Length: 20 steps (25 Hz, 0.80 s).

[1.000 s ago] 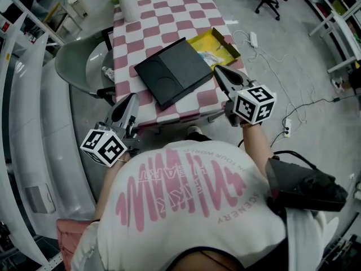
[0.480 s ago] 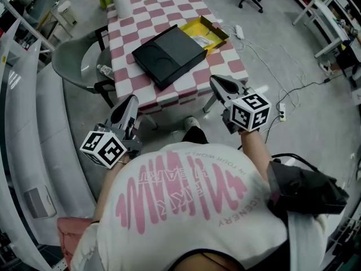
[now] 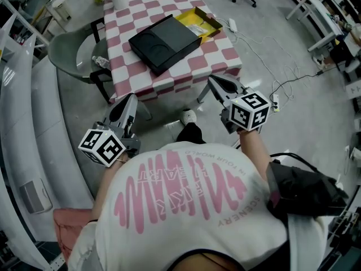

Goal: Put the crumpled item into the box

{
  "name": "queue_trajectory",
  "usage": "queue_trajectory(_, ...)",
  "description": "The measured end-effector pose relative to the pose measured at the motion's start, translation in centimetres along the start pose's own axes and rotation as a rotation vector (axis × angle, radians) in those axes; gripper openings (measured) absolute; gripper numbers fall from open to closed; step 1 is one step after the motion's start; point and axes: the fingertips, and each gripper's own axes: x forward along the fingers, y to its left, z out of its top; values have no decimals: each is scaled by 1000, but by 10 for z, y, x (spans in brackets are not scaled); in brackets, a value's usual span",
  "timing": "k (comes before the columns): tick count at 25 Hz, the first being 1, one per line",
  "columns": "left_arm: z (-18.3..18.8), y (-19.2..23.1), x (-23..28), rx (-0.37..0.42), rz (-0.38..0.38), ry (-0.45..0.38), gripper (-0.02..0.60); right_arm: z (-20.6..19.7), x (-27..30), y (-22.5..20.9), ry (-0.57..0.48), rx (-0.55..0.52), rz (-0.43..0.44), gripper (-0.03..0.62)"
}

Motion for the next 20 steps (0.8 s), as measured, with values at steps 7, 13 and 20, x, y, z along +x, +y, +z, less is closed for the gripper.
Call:
queue_trajectory(7, -20, -7, -11, -19, -1, 18, 8, -23, -19, 5, 24, 14, -22, 6)
queue_trajectory(13, -26, -15, -13, -16, -15, 22, 8, -30, -34, 5, 19, 19, -43, 6)
queue_trajectory(20, -25, -26, -6, -8, -43, 21, 8, -30, -48, 0, 9, 19, -69, 6)
